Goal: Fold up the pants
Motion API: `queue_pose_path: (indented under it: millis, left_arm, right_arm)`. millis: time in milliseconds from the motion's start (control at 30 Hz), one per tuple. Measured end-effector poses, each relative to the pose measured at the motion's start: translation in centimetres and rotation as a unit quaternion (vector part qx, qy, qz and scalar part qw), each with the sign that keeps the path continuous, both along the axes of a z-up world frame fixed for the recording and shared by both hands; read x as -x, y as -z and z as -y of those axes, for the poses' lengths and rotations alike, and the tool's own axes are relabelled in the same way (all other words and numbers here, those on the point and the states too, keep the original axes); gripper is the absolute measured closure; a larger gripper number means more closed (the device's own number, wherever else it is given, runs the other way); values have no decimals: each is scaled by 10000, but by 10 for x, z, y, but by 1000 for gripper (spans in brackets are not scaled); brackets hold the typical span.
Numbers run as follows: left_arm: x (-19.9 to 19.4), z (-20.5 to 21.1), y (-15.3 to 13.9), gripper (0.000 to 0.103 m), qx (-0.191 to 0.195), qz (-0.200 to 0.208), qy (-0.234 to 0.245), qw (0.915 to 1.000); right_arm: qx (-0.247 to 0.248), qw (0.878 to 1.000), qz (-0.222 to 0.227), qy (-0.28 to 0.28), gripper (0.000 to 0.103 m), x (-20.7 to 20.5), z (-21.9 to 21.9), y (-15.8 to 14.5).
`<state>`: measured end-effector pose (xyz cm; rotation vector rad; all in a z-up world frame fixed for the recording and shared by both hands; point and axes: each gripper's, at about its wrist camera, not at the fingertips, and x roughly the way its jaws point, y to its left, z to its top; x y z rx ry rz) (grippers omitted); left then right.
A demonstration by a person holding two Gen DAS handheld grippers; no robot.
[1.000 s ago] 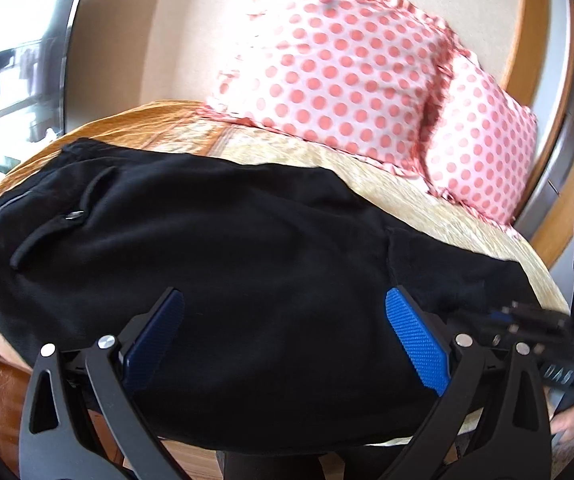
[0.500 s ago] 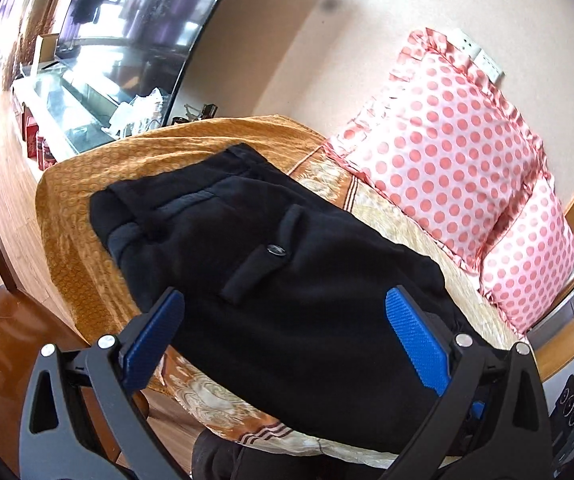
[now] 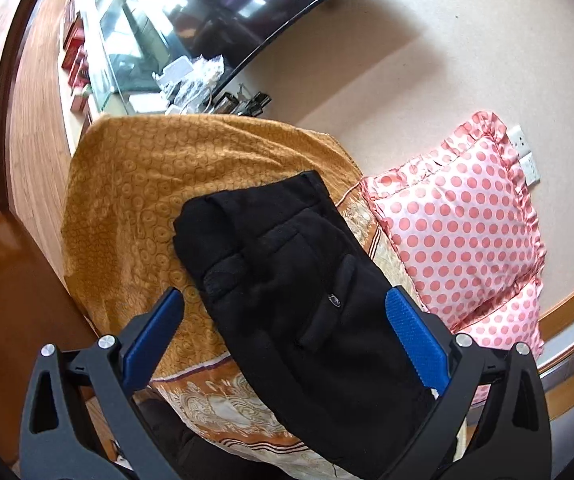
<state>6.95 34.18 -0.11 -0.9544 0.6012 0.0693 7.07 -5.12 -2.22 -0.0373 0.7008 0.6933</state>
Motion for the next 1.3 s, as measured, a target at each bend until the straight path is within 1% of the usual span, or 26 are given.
queue_pose_path:
  millis: [100, 167, 200, 267, 367, 400, 467, 567, 600, 633, 700, 733, 767, 867, 933, 1000, 1100, 1167, 1300]
  left_arm:
    - [-13, -8, 11, 3, 395, -103, 153, 9991]
    - [-14, -9, 11, 3, 459, -139, 69, 9988]
    - [-14, -10, 9, 3, 449, -128, 72, 9989]
    - [-11, -5, 3, 4, 438, 29, 148, 9989]
    - [-15, 5, -7, 3, 108, -10, 252, 9996]
    - [-19, 6, -6, 3, 69, -130, 243, 9996]
    - [-21, 3, 3, 3, 278, -214, 185, 9992]
    - [-23, 4, 2, 3, 303, -233, 129, 9992]
    - [-26, 4, 1, 8, 292, -234, 126, 9992]
    - [-28, 6, 0, 16, 253, -252, 138, 9993]
    - [-32, 11, -6, 72, 109, -223, 229, 9994]
    - [-33, 13, -9, 83, 20, -191, 279, 9994]
    - [-34, 16, -13, 88, -59, -159, 316, 9994]
    - [-36, 26, -25, 91, -332, -76, 340, 9988]
    - [-35, 36, -35, 92, -579, 21, 380, 9976]
    - [-35, 51, -50, 93, -911, 206, 503, 9944]
    - [-37, 75, -74, 93, -1235, 472, 772, 9882]
    - [-40, 92, -88, 93, -1348, 657, 987, 9838]
    - [-46, 140, -114, 93, -1542, 1060, 1612, 9690]
  right_arm:
    - [5, 10000, 1, -17, 16, 1, 1, 1]
    - [-17, 10000, -11, -27, 16, 1, 2, 1]
    - [-35, 10000, -17, -30, 16, 1, 3, 1]
    - [-62, 10000, -35, -37, 16, 1, 4, 1]
    - [-90, 9999, -42, -50, 14, 0, 3, 1]
    - [-97, 9999, -40, -57, 14, 0, 3, 2]
    - [-101, 9999, -35, -64, 14, 0, 3, 2]
    - [-162, 9998, -46, -76, 14, 0, 5, 3]
    - [-181, 9998, -49, -79, 14, 0, 5, 3]
    - [-202, 9997, -53, -79, 14, 0, 5, 3]
    - [-277, 9996, -69, -75, 14, 0, 7, 3]
    - [-305, 9995, -76, -69, 14, 0, 8, 3]
    - [-341, 9994, -85, -63, 14, 0, 9, 3]
    - [-438, 9990, -99, -42, 14, 1, 15, 1]
    - [-504, 9987, -96, -25, 14, 3, 19, 0]
    - [-579, 9983, -72, -4, 14, 6, 23, -2]
    - [-661, 9978, 13, 70, 13, 10, 32, -7]
    - [-760, 9970, 55, 155, 10, 12, 41, -8]
    - [-1062, 9934, 60, 427, 9, 20, 69, -11]
